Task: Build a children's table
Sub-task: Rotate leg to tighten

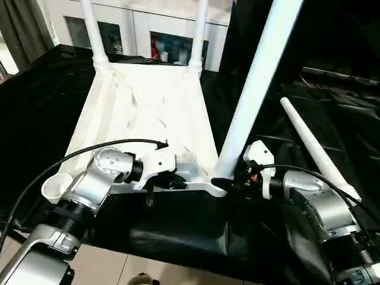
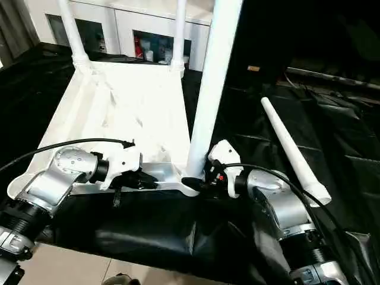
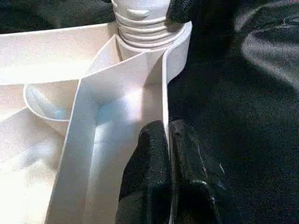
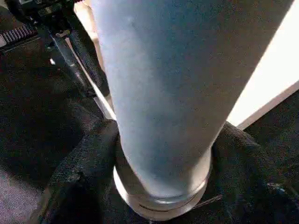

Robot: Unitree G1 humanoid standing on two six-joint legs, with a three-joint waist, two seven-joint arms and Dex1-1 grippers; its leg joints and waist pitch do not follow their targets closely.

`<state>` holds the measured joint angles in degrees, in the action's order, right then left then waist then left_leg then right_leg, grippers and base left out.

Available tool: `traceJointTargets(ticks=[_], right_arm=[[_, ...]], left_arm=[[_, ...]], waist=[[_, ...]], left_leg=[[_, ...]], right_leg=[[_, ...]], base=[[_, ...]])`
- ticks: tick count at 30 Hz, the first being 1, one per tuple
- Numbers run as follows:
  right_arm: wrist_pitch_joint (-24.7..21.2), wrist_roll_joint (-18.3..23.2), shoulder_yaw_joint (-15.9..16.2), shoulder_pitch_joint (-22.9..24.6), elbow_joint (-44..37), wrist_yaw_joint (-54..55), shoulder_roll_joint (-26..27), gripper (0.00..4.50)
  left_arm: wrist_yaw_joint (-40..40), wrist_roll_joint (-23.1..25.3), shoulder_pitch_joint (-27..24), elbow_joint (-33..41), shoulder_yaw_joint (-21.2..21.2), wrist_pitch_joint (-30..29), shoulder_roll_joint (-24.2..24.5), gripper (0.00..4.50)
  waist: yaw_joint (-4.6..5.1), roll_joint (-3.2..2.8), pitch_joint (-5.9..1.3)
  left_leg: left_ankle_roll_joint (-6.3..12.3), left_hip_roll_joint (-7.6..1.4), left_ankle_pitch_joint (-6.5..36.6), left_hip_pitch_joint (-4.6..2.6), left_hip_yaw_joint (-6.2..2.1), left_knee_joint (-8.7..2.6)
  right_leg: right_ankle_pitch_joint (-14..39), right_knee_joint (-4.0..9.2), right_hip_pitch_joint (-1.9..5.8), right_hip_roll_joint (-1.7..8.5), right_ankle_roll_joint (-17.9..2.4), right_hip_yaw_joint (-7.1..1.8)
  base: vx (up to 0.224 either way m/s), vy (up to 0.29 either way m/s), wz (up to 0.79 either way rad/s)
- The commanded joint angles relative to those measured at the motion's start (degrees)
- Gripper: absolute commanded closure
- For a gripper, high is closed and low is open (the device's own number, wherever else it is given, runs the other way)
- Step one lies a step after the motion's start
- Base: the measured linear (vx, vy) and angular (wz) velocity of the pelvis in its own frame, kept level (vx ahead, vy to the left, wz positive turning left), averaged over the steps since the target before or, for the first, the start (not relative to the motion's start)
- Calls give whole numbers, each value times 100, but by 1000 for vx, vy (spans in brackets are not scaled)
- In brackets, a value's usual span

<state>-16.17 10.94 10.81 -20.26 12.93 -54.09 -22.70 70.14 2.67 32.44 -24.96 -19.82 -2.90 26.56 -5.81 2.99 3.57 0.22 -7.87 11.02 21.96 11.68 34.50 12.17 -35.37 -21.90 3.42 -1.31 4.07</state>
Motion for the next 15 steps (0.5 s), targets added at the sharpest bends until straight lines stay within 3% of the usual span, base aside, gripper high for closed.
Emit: traceJointTargets(ticks=[1, 3, 5, 7, 9, 10, 11, 12, 13, 15], right_arm=[[-41, -94, 81, -17, 45, 67, 14, 182], [-220, -376, 74, -50, 382, 650, 158, 183], [-404, -398, -102, -123, 670, 1207, 431, 183], [-549, -335, -250, -167, 782, 1527, 621, 184], [-694, -302, -415, -252, 949, 2001, 890, 184], [-694, -302, -415, -252, 949, 2001, 890, 184], [-762, -243, -704, -469, 1322, 2890, 1405, 184], [-758, -212, -822, -568, 1479, 3242, 1610, 184], [-745, -173, -961, -686, 1663, 3652, 1848, 184], [-678, -94, -1094, -819, 1863, 3989, 2074, 184]], left_arm=[[25, 61, 27, 52, -88, 13, -3, 450], [-368, 229, 126, -101, -55, -204, -118, 450], [-780, 322, 282, -308, 6, -482, -308, 450], [-1004, 349, 372, -423, 49, -592, -432, 450], [-1315, 437, 497, -578, 52, -689, -606, 450], [-1315, 437, 497, -578, 52, -689, -606, 450], [-1975, 568, 725, -849, 67, -998, -1032, 450], [-2279, 605, 820, -975, 90, -1135, -1226, 450], [-2645, 642, 932, -1126, 123, -1302, -1458, 450], [-2886, 672, 1018, -1237, 107, -1414, -1694, 450]], waist=[[-7, -35, -373], [13, -26, -349], [22, -27, -313], [56, -17, -256], [93, -24, -238], [104, -28, -238], [129, -58, -255], [171, -73, -262], [170, -58, -265], [170, -81, -281]], left_leg=[[143, -665, 696, -184, -297, -434], [97, -665, 792, -183, -298, -451], [-84, -661, 1201, -218, -313, -476], [-342, -652, 1870, -253, -375, -491], [-461, -672, 2168, -270, -425, -525], [-496, -667, 2254, -289, -429, -534], [-565, -682, 2337, -287, -446, -548], [-684, -672, 2417, -282, -451, -574], [-752, -675, 2472, -289, -483, -575], [-740, -653, 2427, -303, -451, -558]], right_leg=[[133, 325, 220, 737, -1508, -387], [293, 345, 201, 733, -1507, -391], [976, 425, 185, 757, -1437, -399], [2217, 550, 156, 802, -1161, -406], [2732, 601, 127, 815, -970, -410], [2813, 613, 105, 795, -917, -408], [2729, 594, 99, 823, -940, -426], [2597, 572, 81, 782, -962, -409], [2567, 562, 89, 784, -939, -389], [2281, 580, 67, 797, -968, -411]], base=[[0, 0, 0], [0, 0, 0], [0, 0, 0], [0, 0, 0], [0, 0, 0], [0, 0, 0], [0, 0, 0], [0, 0, 0], [0, 0, 0], [0, 0, 0]])
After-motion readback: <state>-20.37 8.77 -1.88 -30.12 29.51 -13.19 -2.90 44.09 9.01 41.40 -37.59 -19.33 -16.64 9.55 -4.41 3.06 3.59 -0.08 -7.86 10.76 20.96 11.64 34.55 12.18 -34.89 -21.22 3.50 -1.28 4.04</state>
